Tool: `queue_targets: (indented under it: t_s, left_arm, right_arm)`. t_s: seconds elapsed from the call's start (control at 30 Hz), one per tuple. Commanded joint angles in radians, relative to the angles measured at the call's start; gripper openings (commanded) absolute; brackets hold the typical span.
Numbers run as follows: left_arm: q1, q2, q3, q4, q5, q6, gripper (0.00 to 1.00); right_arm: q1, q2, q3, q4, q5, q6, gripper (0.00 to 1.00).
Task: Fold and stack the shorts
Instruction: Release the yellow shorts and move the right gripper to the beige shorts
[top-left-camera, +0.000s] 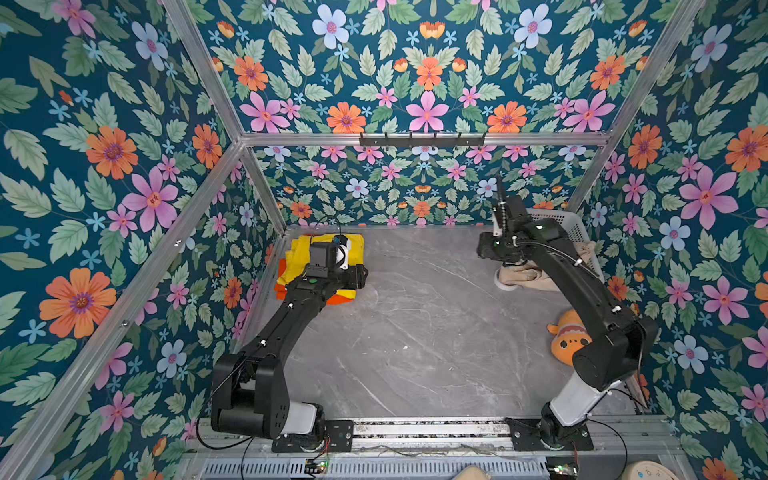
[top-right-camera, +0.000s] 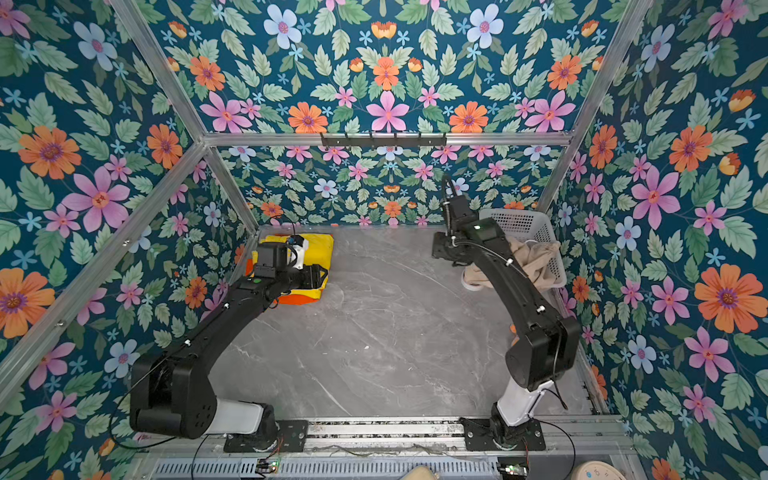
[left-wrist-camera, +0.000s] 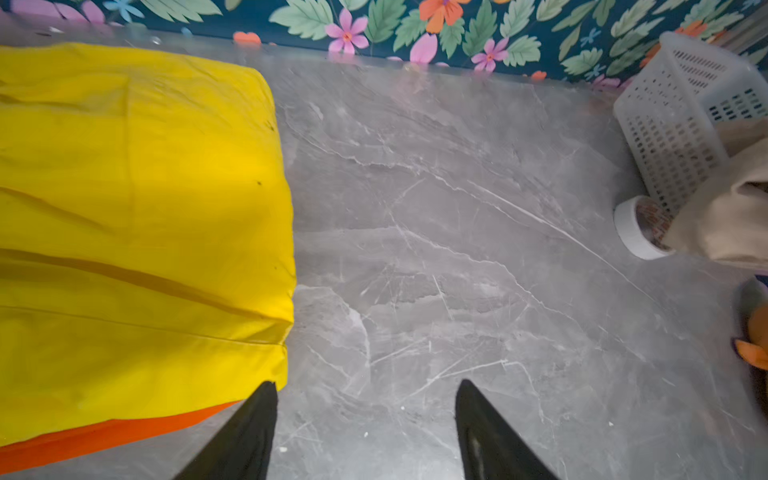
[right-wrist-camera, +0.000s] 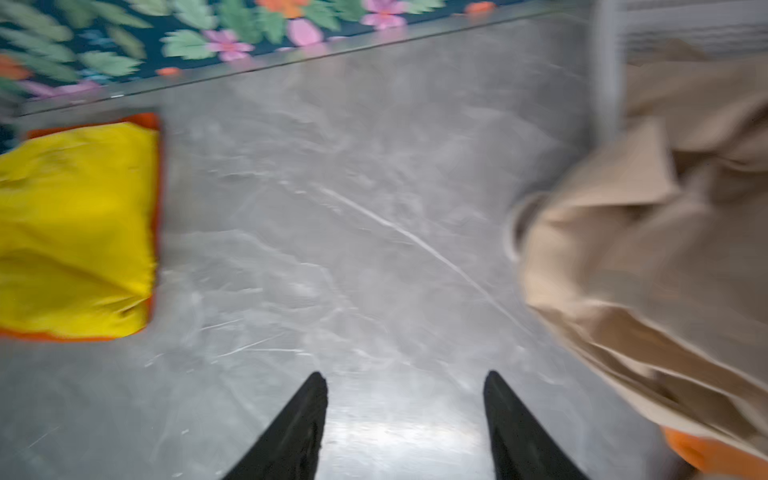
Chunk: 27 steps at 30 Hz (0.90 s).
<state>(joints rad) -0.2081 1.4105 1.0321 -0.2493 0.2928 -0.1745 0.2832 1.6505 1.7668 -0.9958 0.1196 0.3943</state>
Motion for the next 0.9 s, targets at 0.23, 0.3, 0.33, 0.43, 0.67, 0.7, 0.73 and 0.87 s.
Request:
queue_targets:
  t_s: [0.23,0.3,0.33,0.43,0.67,0.7,0.73,0.87]
  left_arm:
    - [-0.094,0.060,0.023,0.044,-0.027,-0.026,0.69]
    - [-0.110,0.067,0.025,0.045,-0.033,-0.028,0.69]
    - [-0.118,0.072,0.026,0.045,-0.035,-0.029,0.69]
    - [-0.134,0.082,0.032,0.046,-0.038,-0.029,0.69]
    - [-0.161,0.089,0.032,0.046,-0.055,-0.036,0.69]
    - [-0.162,0.087,0.032,0.045,-0.058,-0.036,0.69]
    - [-0.162,0.087,0.034,0.041,-0.061,-0.036,0.69]
    - [-0.163,0.087,0.038,0.034,-0.076,-0.033,0.69]
  right_arm:
    - [-0.453,-0.357,-0.443,0.164,-0.194,0.140,0.99]
    - [-0.501,-0.372,-0.486,0.195,-0.227,0.150,0.99]
    - [-0.514,-0.365,-0.493,0.199,-0.235,0.149,0.99]
    - [-0.520,-0.335,-0.497,0.244,-0.267,0.141,0.99]
    - [-0.522,-0.221,-0.478,0.362,-0.315,0.165,0.98]
    - [-0.522,-0.200,-0.473,0.379,-0.322,0.169,0.97]
    - [-0.522,-0.179,-0.468,0.393,-0.326,0.172,0.95]
    - [-0.530,-0.099,-0.425,0.372,-0.296,0.191,0.71]
